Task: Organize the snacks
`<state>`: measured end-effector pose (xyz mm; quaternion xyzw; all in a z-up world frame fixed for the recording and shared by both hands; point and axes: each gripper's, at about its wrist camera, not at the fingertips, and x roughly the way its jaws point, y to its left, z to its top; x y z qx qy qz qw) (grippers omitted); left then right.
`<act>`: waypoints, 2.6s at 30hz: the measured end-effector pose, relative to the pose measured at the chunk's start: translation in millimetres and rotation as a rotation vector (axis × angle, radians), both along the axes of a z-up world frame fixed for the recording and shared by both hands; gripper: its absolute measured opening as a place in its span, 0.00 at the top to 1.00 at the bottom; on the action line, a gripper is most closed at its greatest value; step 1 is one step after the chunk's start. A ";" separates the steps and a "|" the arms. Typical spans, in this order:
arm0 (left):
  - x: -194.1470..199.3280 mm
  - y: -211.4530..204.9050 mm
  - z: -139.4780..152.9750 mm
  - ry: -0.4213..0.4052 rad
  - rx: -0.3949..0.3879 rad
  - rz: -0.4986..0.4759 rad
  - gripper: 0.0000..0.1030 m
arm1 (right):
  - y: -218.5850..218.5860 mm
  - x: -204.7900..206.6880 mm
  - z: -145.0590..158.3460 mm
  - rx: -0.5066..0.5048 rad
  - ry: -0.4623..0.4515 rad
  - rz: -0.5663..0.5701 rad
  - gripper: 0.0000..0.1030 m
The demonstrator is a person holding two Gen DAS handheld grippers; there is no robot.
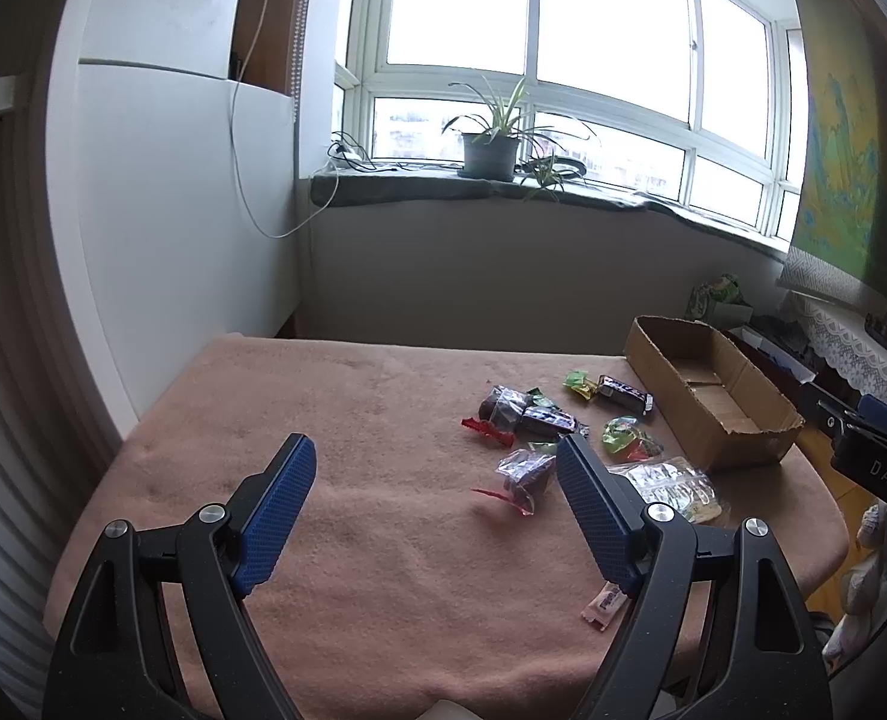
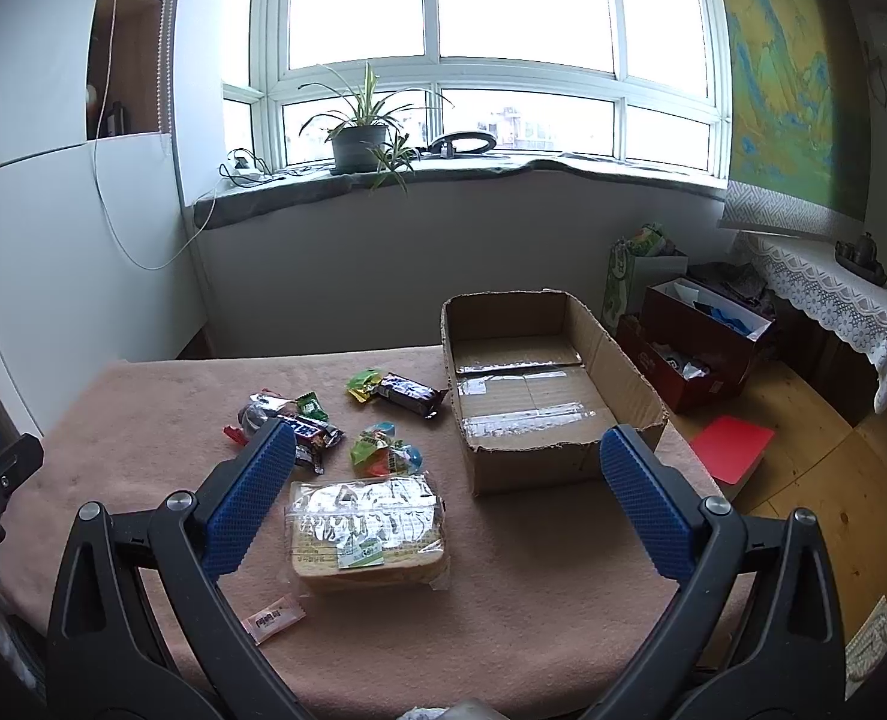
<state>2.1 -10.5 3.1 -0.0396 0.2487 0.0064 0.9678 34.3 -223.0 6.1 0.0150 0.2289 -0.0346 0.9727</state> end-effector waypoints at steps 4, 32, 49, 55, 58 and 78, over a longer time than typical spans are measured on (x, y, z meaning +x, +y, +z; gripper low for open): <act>2.3 -3.8 -1.4 0.005 0.004 -0.007 0.20 | -0.4 0.3 -0.1 0.003 0.002 0.001 0.00; 6.3 -8.4 -4.6 0.024 -0.013 -0.019 0.20 | -2.0 7.6 -9.2 -0.001 0.018 0.003 0.00; 11.0 -10.7 -8.8 0.039 -0.023 -0.032 0.20 | -5.6 9.1 -14.8 0.003 0.028 0.000 0.00; 13.9 -11.4 -12.1 0.049 -0.025 -0.039 0.20 | -8.6 10.5 -19.1 0.006 0.046 -0.005 0.00; 15.9 -13.3 -15.1 0.059 -0.028 -0.046 0.20 | -9.8 13.5 -20.0 0.008 0.059 -0.010 0.00; 56.7 -39.6 -57.6 0.251 -0.198 -0.249 0.20 | -46.7 47.7 -76.6 0.253 0.277 0.117 0.00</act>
